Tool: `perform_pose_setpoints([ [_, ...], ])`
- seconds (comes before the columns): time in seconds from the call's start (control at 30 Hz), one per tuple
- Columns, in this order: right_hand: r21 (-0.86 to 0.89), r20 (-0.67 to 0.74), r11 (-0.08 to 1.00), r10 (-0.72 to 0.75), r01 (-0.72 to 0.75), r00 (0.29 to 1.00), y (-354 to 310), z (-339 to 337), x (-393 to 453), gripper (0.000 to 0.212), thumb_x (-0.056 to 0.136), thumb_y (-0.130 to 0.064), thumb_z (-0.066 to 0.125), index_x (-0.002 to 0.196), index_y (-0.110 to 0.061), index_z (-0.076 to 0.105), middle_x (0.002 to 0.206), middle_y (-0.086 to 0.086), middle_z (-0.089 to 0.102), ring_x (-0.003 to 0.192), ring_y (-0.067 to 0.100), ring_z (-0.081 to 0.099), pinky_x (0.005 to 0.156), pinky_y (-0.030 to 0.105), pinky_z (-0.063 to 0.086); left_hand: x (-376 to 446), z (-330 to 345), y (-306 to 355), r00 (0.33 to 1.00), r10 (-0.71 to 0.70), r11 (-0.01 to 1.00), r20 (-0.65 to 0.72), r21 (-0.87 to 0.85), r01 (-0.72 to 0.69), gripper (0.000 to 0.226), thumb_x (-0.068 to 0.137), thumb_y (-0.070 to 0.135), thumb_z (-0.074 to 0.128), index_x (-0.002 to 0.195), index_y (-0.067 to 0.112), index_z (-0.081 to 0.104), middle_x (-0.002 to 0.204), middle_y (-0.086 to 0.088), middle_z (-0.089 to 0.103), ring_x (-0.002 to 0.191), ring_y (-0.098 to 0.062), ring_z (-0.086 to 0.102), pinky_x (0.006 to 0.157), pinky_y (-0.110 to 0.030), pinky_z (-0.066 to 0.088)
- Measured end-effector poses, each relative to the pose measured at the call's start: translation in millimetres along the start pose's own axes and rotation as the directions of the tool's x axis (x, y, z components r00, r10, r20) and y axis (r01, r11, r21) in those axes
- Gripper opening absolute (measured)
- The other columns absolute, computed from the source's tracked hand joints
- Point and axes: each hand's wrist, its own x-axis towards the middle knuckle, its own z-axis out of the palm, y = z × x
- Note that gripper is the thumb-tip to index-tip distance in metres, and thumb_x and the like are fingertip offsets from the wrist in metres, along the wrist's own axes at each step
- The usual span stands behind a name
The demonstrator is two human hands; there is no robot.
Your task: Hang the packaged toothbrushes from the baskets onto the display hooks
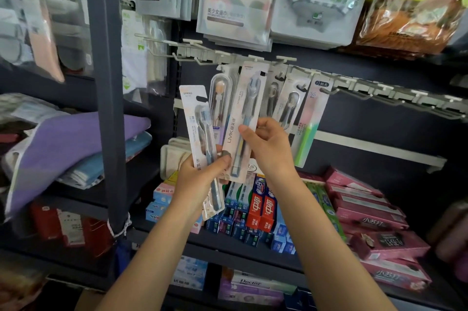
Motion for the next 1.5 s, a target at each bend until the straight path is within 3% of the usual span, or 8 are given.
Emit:
perform_pose_setpoints([
  [0.1, -0.001, -0.007, 1.0, 0.0, 0.0, 1.0, 4, 2, 1, 0.028, 0.094, -0.031, 0.071, 0.113, -0.012, 0.062, 0.107, 0.025, 0.069, 0.102, 0.04, 0.066, 0.096, 0.054, 0.054, -1, 0, 0, 1.0, -0.002, 1.0, -0.002, 0.004, 0.002, 0.022, 0.083, 0.006, 0.079, 0.099, 0.021, 0.074, 0.096, 0.0, 0.079, 0.092, -0.018, 0.075, 0.09, -0.042, 0.057],
  [0.37, -0.033, -0.079, 0.999, 0.037, -0.04, 0.996, 17, 2, 7, 0.034, 0.094, -0.033, 0.071, 0.114, -0.008, 0.06, 0.104, 0.013, 0.068, 0.091, 0.022, 0.065, 0.08, 0.026, 0.052, 6, 4, -5, 1.0, 0.009, 0.999, -0.024, 0.051, -0.007, 0.019, 0.084, 0.005, 0.078, 0.094, 0.021, 0.073, 0.088, 0.004, 0.079, 0.084, -0.013, 0.075, 0.077, -0.03, 0.058],
  [0.57, -0.124, 0.004, 0.984, 0.131, -0.13, 0.991, 37, 5, 0, 0.042, 0.099, -0.032, 0.064, 0.101, 0.01, 0.061, 0.077, 0.007, 0.051, 0.07, 0.015, 0.048, 0.066, 0.029, 0.041, 20, 7, -10, 0.994, -0.013, 0.991, -0.105, 0.132, 0.027, 0.016, 0.084, 0.007, 0.079, 0.097, 0.014, 0.073, 0.082, -0.004, 0.078, 0.07, -0.018, 0.071, 0.062, -0.031, 0.061],
  [0.77, -0.277, -0.007, 0.945, 0.176, -0.171, 0.984, 43, 8, 5, 0.04, 0.103, -0.034, 0.057, 0.071, -0.012, 0.047, 0.061, -0.003, 0.037, 0.058, 0.012, 0.038, 0.052, 0.021, 0.035, 24, 16, -14, 0.987, -0.028, 0.991, -0.157, 0.128, 0.048, 0.011, 0.089, 0.012, 0.074, 0.1, 0.013, 0.073, 0.09, -0.005, 0.076, 0.068, -0.009, 0.069, 0.05, -0.014, 0.051],
  [0.9, -0.229, -0.046, 0.944, 0.234, -0.238, 0.971, 49, 8, 13, 0.039, 0.099, -0.043, 0.061, 0.086, -0.006, 0.059, 0.068, -0.003, 0.044, 0.071, 0.017, 0.048, 0.071, 0.04, 0.055, 17, 12, -14, 0.983, -0.003, 0.997, -0.185, 0.07, 0.016, 0.001, 0.097, 0.027, 0.065, 0.098, 0.028, 0.065, 0.088, 0.002, 0.073, 0.074, -0.011, 0.07, 0.053, -0.019, 0.054],
  [1.0, -0.208, -0.112, 0.939, 0.255, -0.274, 0.96, 50, 8, 10, 0.037, 0.095, -0.044, 0.066, 0.113, -0.015, 0.052, 0.099, -0.002, 0.055, 0.092, 0.018, 0.054, 0.067, 0.027, 0.046, 16, 10, -7, 0.987, 0.004, 0.998, -0.158, 0.068, 0.007, 0.012, 0.101, 0.029, 0.056, 0.112, 0.024, 0.053, 0.094, -0.007, 0.067, 0.079, -0.021, 0.07, 0.051, -0.023, 0.054],
  [1.37, -0.005, 0.042, 1.0, 0.029, -0.029, 0.999, 20, -15, -15, 0.019, 0.1, -0.027, 0.061, 0.099, -0.011, 0.072, 0.091, 0.004, 0.072, 0.086, 0.014, 0.067, 0.082, 0.03, 0.053, 12, 26, 10, 0.98, 0.176, 0.962, 0.088, 0.194, -0.19, 0.005, 0.092, 0.024, 0.071, 0.096, 0.025, 0.076, 0.092, -0.003, 0.077, 0.087, -0.014, 0.072, 0.083, -0.035, 0.058],
  [1.5, 0.028, -0.035, 1.0, 0.009, -0.008, 0.999, 27, -34, -17, 0.008, 0.099, -0.017, 0.063, 0.096, -0.015, 0.07, 0.088, 0.007, 0.072, 0.083, 0.019, 0.066, 0.085, 0.046, 0.055, 11, 40, 16, 0.96, 0.175, 0.929, 0.218, 0.287, -0.234, 0.046, 0.089, 0.044, 0.071, 0.104, 0.0, 0.069, 0.107, -0.028, 0.066, 0.086, -0.02, 0.064, 0.095, -0.05, 0.052],
])
